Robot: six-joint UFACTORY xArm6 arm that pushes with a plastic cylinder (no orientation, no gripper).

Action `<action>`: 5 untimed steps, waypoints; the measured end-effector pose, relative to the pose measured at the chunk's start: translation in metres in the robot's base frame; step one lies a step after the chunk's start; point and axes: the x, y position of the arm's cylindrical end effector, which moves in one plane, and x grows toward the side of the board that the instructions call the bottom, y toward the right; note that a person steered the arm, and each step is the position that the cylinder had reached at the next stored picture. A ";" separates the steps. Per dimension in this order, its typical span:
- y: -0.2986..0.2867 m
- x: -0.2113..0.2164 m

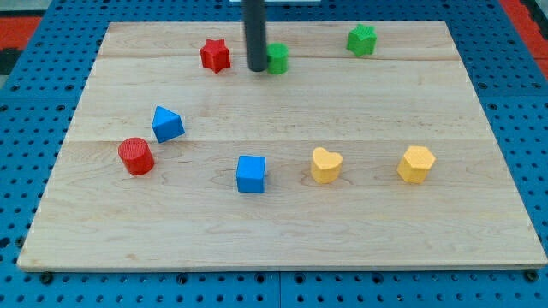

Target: Move the red star top right of the blue triangle

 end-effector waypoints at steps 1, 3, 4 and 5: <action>0.039 0.000; -0.052 -0.051; -0.072 -0.066; -0.089 -0.032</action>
